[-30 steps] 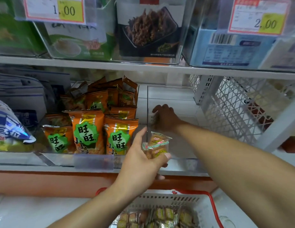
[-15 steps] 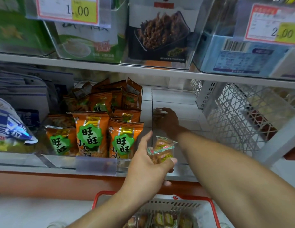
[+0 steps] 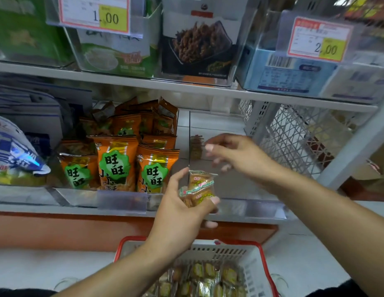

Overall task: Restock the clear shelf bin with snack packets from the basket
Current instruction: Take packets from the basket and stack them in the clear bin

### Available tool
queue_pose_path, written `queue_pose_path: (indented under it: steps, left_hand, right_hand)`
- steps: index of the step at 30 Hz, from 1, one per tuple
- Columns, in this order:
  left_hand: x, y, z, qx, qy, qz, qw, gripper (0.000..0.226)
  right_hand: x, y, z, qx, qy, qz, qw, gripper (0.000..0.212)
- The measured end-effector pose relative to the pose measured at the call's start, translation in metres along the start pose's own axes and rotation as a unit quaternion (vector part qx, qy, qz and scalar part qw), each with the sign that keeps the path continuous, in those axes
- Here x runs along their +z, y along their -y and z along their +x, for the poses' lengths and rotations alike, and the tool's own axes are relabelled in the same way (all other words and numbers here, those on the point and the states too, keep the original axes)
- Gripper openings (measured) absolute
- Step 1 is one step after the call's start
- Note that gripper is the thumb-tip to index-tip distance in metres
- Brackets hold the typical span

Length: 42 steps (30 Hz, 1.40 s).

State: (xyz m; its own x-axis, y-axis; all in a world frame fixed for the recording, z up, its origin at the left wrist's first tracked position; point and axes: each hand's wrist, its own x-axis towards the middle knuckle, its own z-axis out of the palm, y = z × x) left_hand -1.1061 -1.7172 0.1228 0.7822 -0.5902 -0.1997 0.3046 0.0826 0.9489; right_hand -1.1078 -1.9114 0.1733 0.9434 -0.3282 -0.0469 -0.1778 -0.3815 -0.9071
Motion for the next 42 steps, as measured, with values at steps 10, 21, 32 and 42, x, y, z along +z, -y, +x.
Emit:
queue_pose_path:
  steps: [10,21,32,42]
  left_hand:
    - [-0.004,0.006,-0.011,-0.071,0.131,-0.092,0.985,0.042]
    - [-0.011,0.007,-0.009,-0.241,0.028,-0.119,0.963,0.065]
    - [-0.017,0.026,-0.014,-0.236,-0.035,-0.078,0.968,0.041]
    - [-0.021,0.026,-0.009,-0.089,0.001,-0.051,0.995,0.034]
  right_hand:
    - [0.019,-0.023,-0.089,0.011,-0.016,0.089,0.996,0.026]
    - [0.011,-0.035,-0.099,0.097,-0.059,0.302,0.946,0.029]
    - [0.018,-0.041,-0.103,0.213,0.132,0.381,0.89,0.048]
    - [0.028,-0.043,-0.101,0.169,0.097,0.312,0.93,0.044]
